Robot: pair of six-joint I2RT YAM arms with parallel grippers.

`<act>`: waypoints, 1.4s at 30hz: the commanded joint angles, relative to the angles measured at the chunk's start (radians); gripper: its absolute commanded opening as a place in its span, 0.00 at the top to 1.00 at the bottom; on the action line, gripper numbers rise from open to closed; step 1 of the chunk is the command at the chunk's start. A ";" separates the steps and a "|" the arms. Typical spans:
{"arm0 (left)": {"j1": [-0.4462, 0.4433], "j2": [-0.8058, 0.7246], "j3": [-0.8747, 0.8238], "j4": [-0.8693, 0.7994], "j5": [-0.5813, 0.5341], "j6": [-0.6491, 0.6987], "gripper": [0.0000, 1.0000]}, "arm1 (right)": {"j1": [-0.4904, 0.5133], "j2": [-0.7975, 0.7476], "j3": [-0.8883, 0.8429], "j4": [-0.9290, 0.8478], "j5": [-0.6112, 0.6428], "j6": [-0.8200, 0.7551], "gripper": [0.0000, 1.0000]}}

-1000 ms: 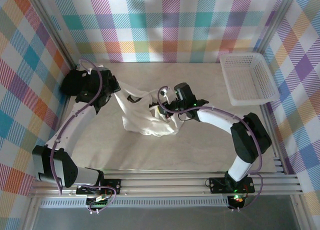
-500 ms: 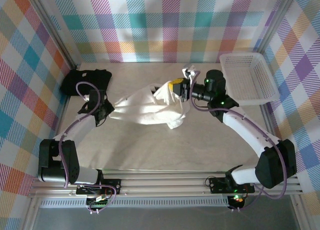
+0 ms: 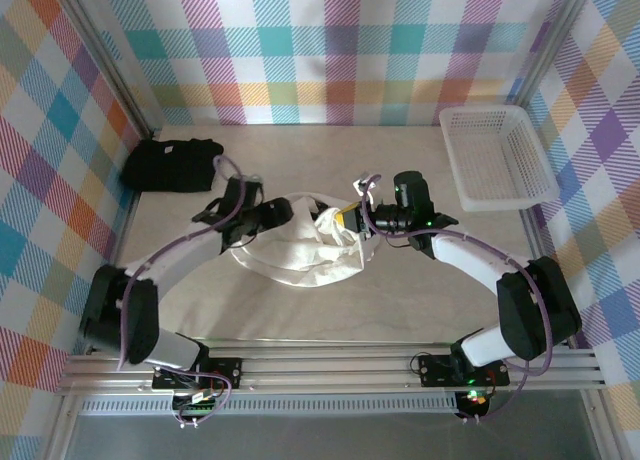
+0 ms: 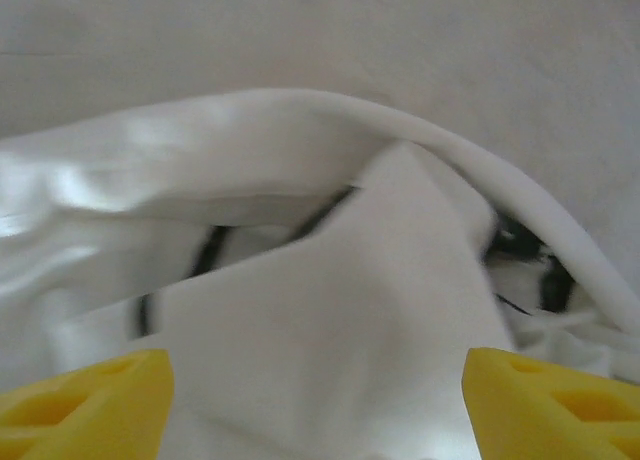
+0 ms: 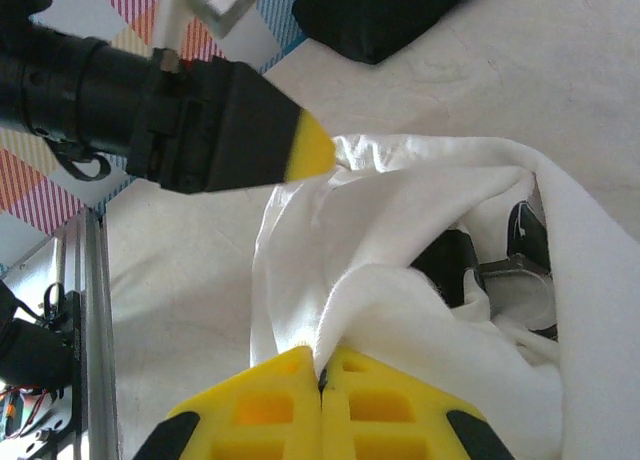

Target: Fold the inside-out t-shirt

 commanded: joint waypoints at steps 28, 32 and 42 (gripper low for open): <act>0.313 0.106 -0.010 0.322 0.106 -0.204 1.00 | -0.040 -0.426 -0.095 0.173 0.112 0.031 1.00; 0.307 0.142 -0.055 0.312 0.127 -0.162 0.97 | -0.040 -0.417 -0.201 0.133 0.094 0.035 1.00; 0.164 -0.059 -0.178 0.142 -0.147 0.087 0.50 | -0.040 -0.423 -0.338 0.012 0.162 0.056 1.00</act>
